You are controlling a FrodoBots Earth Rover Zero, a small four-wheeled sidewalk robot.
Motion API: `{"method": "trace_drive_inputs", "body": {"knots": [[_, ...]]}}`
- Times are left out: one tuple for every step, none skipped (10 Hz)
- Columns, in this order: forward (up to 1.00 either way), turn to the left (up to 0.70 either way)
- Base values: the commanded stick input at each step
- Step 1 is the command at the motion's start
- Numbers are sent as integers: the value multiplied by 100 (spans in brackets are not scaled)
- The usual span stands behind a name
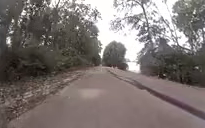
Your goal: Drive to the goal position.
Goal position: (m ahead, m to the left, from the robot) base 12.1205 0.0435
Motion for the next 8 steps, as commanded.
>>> {"method": "trace_drive_inputs", "body": {"knots": [[70, 0], [70, 0], [70, 0], [70, 0], [70, 0], [70, 0], [70, 0], [70, 0]]}}
